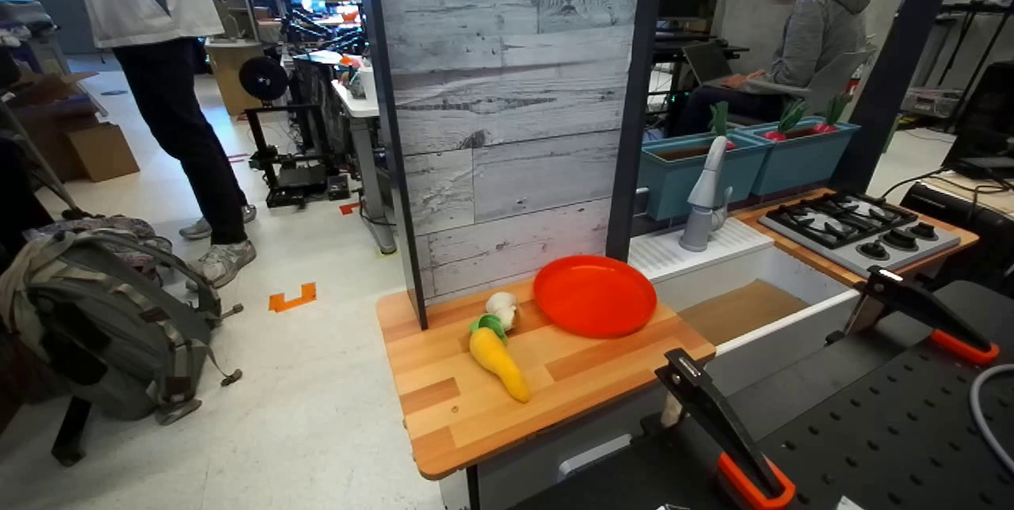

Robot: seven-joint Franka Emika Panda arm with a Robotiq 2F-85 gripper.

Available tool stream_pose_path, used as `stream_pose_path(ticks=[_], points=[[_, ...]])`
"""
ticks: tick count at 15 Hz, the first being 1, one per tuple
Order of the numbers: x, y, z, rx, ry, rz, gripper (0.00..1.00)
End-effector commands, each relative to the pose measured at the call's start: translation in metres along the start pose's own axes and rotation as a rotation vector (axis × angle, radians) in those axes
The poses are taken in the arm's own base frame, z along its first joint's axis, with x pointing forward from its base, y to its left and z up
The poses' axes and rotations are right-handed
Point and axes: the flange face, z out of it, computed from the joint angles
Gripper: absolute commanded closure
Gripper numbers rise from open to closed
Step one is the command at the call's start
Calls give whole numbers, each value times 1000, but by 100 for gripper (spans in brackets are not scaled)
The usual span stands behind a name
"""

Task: Move the tap nozzle to the right

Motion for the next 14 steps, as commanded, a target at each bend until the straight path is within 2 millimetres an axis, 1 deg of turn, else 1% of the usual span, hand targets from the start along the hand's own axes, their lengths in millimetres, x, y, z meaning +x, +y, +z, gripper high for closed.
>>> stream_pose_path(ticks=[1,5,8,9,10,11,13,14], points=[[21,-1,53,-14,-10,123,0],[41,5,105,-5,-50,264,0],[59,17,137,2,-83,371,0],[63,20,147,16,-111,380,0],[66,20,153,33,-126,385,0],[50,13,138,16,-106,355,0],[59,17,152,18,-128,373,0],[61,18,156,16,-133,374,0]])
